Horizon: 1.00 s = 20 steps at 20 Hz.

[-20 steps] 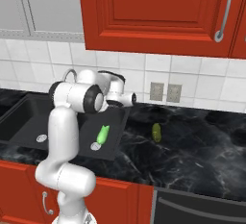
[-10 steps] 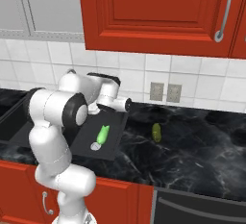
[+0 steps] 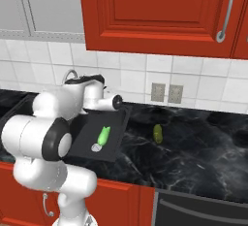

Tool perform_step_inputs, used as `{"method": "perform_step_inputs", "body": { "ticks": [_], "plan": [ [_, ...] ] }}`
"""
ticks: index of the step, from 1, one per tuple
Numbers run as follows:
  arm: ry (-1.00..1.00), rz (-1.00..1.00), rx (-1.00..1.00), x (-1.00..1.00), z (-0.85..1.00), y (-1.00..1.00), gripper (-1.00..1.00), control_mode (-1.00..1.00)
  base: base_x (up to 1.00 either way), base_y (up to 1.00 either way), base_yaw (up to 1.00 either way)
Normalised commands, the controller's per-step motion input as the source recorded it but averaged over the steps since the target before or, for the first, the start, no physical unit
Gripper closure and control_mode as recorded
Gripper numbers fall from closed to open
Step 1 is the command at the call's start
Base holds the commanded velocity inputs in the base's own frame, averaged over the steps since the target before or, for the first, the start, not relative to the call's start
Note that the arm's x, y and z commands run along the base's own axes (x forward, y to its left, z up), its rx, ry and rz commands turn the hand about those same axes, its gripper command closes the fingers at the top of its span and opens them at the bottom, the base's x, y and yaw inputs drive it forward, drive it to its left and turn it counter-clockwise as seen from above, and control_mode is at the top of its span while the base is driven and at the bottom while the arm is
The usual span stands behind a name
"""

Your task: Turn on the sink faucet. Then move the corn from the counter to the sink. Turn off the sink. Move the vegetable from the sink to the pot next to the stove. Finally move the pot to the rear right burner.

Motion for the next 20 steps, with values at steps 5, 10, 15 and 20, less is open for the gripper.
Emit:
{"method": "perform_step_inputs", "body": {
  "ticks": [5,10,15,20],
  "plan": [
    [0.23,-0.1,-0.16,-0.46,0.37,0.05,-1.0,-1.0,0.0,0.0,0.0],
    [0.27,-0.16,-0.12,-0.42,0.36,0.0,-1.0,-1.0,0.0,0.0,0.0],
    [0.29,-0.23,-0.1,-0.36,0.26,0.0,-1.0,-1.0,0.0,0.0,0.0],
    [0.27,-0.3,-0.06,-0.27,0.04,0.0,-1.0,-1.0,0.0,0.0,0.0]
  ]
}}
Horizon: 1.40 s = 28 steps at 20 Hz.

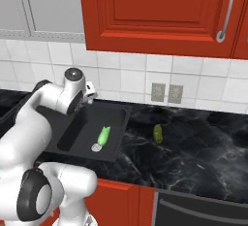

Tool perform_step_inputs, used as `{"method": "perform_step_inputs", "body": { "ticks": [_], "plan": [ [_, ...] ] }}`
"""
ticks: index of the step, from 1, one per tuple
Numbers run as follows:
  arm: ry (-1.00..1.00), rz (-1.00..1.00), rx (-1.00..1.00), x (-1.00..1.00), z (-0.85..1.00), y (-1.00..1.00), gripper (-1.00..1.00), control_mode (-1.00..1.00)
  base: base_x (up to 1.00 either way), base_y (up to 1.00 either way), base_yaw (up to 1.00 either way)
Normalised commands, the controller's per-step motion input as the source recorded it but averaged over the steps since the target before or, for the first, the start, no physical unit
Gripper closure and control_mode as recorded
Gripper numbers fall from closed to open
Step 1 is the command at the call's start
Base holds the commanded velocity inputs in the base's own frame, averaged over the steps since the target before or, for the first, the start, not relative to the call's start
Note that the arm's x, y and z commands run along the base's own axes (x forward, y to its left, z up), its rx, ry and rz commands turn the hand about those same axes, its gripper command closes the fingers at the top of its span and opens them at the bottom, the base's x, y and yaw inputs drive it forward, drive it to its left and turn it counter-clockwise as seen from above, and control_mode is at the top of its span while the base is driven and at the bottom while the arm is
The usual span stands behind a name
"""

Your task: Turn on the sink faucet. Then move the corn from the counter to the sink. Turn off the sink. Move the vegetable from the sink to the pot next to the stove. Finally move the pot to the rear right burner.

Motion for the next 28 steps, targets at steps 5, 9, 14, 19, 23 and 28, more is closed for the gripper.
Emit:
{"method": "perform_step_inputs", "body": {
  "ticks": [5,9,14,19,23,28],
  "plan": [
    [0.21,-0.34,-0.02,-0.2,-0.02,0.0,-1.0,-1.0,0.0,0.0,0.0],
    [0.19,-0.35,0.0,-0.17,-0.06,0.0,-1.0,-1.0,0.0,0.0,0.0],
    [0.07,-0.29,0.01,-0.25,-0.17,-0.18,-1.0,-1.0,0.0,0.0,0.0],
    [0.0,-0.16,0.0,-0.06,-0.16,-0.32,-1.0,-1.0,0.0,0.0,0.0],
    [0.0,-0.08,0.0,0.0,-0.19,-0.27,-1.0,-1.0,0.0,0.0,0.0],
    [0.0,-0.03,0.01,0.04,-0.13,-0.02,-1.0,-1.0,0.0,0.0,0.0]
  ]
}}
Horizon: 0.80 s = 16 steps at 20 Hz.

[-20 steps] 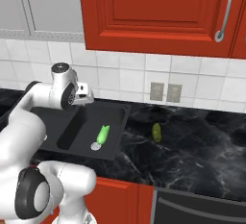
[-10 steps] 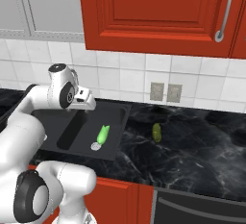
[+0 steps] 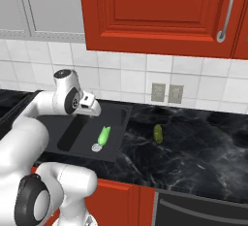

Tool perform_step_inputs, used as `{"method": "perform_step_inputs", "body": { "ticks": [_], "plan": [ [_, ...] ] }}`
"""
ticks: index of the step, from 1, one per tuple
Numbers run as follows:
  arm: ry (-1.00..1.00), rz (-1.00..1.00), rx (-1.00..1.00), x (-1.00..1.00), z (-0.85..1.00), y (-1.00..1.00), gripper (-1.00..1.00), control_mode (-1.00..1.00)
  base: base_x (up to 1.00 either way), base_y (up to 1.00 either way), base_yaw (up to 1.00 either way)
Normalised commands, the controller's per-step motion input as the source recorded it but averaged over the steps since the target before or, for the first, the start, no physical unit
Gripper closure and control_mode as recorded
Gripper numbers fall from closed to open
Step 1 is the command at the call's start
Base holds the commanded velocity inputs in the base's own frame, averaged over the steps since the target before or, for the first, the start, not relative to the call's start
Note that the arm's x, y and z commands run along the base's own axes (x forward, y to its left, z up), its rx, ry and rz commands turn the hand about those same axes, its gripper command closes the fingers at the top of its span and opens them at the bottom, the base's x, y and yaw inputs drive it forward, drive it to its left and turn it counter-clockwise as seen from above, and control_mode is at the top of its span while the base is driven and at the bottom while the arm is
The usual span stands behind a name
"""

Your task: Turn on the sink faucet. Then move the corn from the counter to the sink. Turn off the sink. Move the vegetable from the sink to the pot next to the stove. Finally move the pot to the rear right burner.

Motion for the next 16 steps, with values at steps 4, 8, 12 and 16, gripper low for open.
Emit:
{"method": "perform_step_inputs", "body": {
  "ticks": [4,8,12,16],
  "plan": [
    [0.0,0.0,0.0,0.04,-0.04,-0.03,-1.0,-1.0,0.0,0.0,0.0],
    [0.0,0.0,0.04,0.22,-0.18,0.0,-1.0,-1.0,0.0,0.0,0.0],
    [0.0,0.0,0.06,0.42,-0.34,0.0,-1.0,-1.0,0.0,0.0,0.0],
    [-0.01,0.01,0.03,0.5,-0.46,0.0,-1.0,-1.0,0.0,0.0,0.0]
  ]
}}
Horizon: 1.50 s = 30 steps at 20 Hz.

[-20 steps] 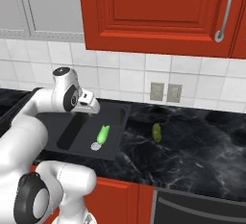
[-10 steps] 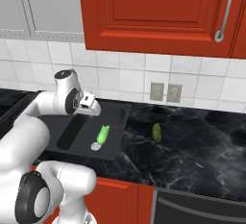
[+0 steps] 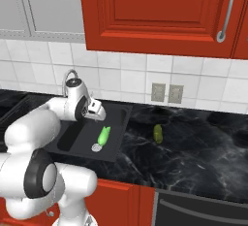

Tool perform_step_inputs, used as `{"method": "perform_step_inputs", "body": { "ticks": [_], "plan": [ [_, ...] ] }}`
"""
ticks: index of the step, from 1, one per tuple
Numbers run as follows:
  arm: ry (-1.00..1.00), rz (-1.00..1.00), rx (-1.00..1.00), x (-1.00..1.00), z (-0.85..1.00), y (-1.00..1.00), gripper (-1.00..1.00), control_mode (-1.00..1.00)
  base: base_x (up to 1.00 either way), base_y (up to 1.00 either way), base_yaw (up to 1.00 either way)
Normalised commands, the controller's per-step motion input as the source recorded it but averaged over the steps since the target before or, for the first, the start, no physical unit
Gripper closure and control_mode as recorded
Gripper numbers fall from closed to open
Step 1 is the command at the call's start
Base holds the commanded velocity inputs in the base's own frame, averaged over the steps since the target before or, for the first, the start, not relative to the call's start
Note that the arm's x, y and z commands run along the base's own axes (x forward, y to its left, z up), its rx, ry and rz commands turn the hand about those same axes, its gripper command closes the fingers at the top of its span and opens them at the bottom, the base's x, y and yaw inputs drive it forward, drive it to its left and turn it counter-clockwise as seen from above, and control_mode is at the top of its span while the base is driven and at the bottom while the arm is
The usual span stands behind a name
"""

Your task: Turn on the sink faucet. Then move the corn from the counter to the sink. Turn off the sink. Move the vegetable from the sink to the pot next to the stove. Finally move the pot to the rear right burner.

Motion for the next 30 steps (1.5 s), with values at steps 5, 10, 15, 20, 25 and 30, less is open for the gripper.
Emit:
{"method": "perform_step_inputs", "body": {
  "ticks": [5,10,15,20,25,30],
  "plan": [
    [0.02,0.01,0.0,0.37,-0.39,0.01,-1.0,-1.0,0.0,0.0,0.0],
    [0.03,0.0,0.0,0.29,-0.31,0.0,-1.0,-1.0,0.0,0.0,0.0],
    [0.01,0.0,0.0,0.35,-0.33,0.0,-1.0,-1.0,0.0,0.0,0.0],
    [0.03,0.0,0.0,0.29,-0.32,0.0,-1.0,-1.0,0.0,0.0,0.0],
    [0.03,0.0,0.0,0.05,-0.27,0.0,-1.0,-1.0,0.0,0.0,0.0],
    [0.01,0.0,0.0,0.0,-0.29,0.0,-1.0,-1.0,0.0,0.0,0.0]
  ]
}}
